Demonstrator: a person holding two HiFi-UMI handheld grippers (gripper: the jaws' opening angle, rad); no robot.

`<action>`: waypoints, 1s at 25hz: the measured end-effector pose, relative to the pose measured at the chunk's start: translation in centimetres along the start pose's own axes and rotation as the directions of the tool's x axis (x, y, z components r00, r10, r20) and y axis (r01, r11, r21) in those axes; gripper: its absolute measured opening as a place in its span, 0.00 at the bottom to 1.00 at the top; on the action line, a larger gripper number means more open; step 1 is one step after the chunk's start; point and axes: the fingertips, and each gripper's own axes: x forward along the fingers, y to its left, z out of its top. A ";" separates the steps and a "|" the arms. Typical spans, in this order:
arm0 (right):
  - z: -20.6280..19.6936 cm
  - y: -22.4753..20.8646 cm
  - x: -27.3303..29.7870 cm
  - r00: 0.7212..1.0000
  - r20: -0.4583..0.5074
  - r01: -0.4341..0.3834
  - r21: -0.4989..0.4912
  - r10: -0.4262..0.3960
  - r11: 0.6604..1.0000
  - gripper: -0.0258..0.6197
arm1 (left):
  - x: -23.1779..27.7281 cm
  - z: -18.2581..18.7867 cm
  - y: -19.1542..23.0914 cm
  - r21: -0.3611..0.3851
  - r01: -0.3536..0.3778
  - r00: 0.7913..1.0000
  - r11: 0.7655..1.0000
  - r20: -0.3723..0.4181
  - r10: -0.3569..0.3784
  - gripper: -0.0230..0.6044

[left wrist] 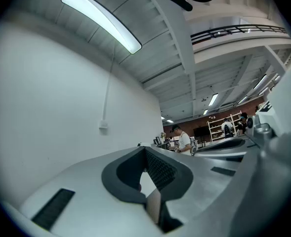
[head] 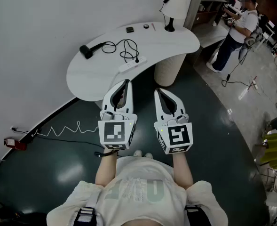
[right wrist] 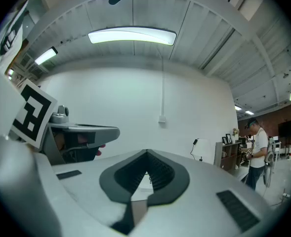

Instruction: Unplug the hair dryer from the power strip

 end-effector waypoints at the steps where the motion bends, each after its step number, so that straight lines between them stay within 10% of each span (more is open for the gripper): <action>1: 0.0 0.1 0.1 1.000 -0.001 0.001 0.002 -0.001 1.000 0.05 | -0.1 0.1 0.1 0.001 0.000 1.000 1.000 0.000 0.000 0.05; 25: -2.9 -0.8 4.3 1.000 -0.003 0.024 0.037 -0.024 0.999 0.05 | 2.0 -3.3 3.6 -0.019 0.050 0.998 0.999 -0.036 -0.050 0.05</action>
